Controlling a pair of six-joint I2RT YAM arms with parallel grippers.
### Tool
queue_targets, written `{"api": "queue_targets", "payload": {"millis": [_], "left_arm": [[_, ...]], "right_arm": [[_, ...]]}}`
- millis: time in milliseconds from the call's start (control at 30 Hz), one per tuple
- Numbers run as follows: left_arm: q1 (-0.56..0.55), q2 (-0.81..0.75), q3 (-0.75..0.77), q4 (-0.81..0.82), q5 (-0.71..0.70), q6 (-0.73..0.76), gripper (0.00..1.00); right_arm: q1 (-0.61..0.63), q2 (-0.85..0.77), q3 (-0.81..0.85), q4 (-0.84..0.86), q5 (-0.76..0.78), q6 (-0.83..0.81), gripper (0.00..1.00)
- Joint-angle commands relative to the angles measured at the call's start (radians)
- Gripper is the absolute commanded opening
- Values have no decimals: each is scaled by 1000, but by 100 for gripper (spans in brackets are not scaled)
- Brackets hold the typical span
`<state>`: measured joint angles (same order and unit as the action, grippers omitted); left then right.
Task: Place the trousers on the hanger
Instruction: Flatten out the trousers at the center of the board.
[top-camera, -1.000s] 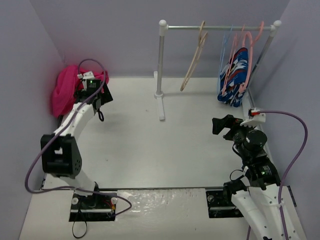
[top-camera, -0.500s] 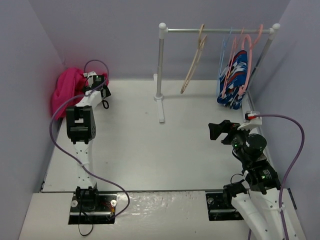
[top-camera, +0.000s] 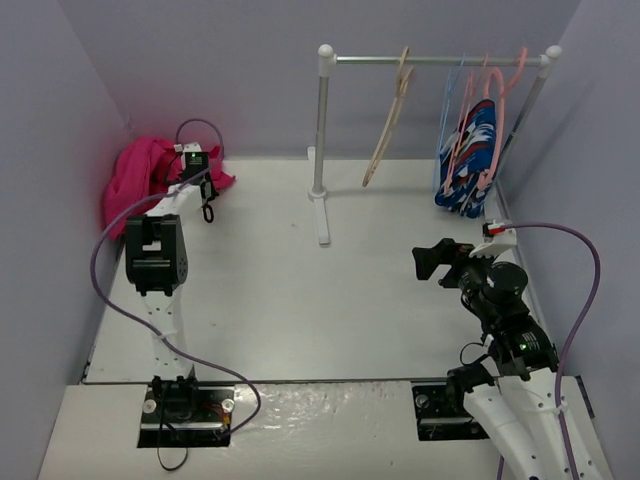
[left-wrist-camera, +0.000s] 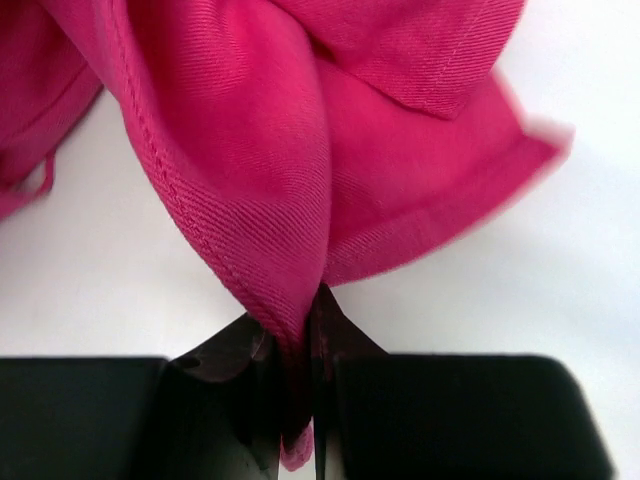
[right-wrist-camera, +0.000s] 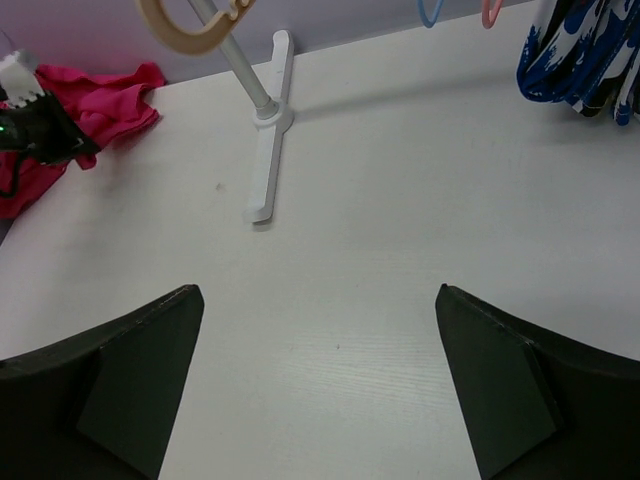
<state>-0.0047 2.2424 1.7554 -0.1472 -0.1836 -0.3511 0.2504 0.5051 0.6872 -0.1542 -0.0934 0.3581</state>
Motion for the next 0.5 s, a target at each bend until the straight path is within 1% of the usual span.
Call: {"api": "queue_targets", "payload": {"millis": [0,67,133,200,300,367,400,467], "left_arm": [[-236,-495,-124,-14,20,-20,0],[-343,-680,-203,-38,14,-59,0],[-501,-831,-292,-45,-27,-89,0],[-622,-913,-332,-50,-67,-93,0],[-804,-1014,-455,-142,-132,-152,0],[-874,-1063,-531,-157,-132,-216,12],[-923,-1076,-592,-161,-123,-235,25],[-965,-1107,-663,-177,-122,-307,47]], "right_arm": [[10,59,54,59,-19,-11,100],[12,78,68,59,-13,-8,100],[12,97,93,57,-8,-3,100],[13,118,114,52,-12,-1,100],[15,162,144,41,-63,-5,100],[15,170,149,37,-83,-9,100],[15,174,147,36,-92,-10,100],[16,183,142,31,-98,-14,100]]}}
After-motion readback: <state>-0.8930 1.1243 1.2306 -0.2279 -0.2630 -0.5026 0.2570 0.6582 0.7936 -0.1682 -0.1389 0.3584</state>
